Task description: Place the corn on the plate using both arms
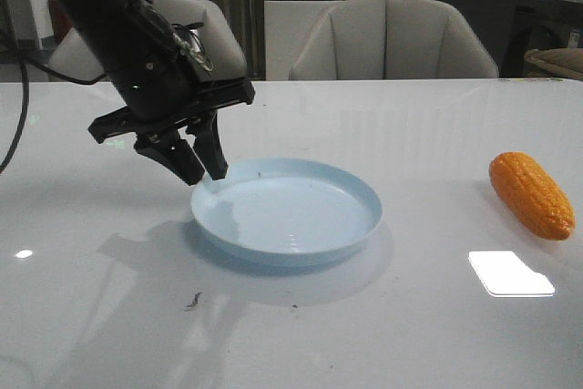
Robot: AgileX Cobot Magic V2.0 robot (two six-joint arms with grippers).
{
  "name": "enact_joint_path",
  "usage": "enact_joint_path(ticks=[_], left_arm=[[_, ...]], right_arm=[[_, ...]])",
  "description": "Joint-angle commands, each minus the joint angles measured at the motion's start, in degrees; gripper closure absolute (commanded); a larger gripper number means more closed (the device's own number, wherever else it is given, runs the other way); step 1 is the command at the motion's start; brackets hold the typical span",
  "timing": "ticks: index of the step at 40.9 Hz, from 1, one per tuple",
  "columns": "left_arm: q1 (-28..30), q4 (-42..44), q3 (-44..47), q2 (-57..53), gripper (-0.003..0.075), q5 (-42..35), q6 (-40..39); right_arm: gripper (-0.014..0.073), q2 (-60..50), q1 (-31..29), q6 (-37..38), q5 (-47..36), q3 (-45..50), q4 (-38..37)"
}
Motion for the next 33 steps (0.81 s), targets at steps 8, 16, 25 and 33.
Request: enact_joint_path(ticks=[8,16,25,33], left_arm=[[-0.2,-0.22,-3.13,-3.06,0.0315,-0.34,-0.38],[2.95,5.39,-9.93,-4.34,0.0315,7.52,-0.38],[7.74,15.19,-15.63,-13.29,0.0315,10.73,-0.38],[10.08,21.58,-14.21,-25.36,0.0315,11.84,-0.38]], right_arm=[[0.0094,-0.21,0.16,-0.25,-3.48,-2.08,-0.07],[0.0094,-0.21,0.16,-0.25,-3.43,-2.08,-0.07],[0.0094,-0.21,0.16,-0.25,-3.43,-2.08,-0.07],[0.0094,-0.21,0.16,-0.25,-3.32,-2.08,-0.07]])
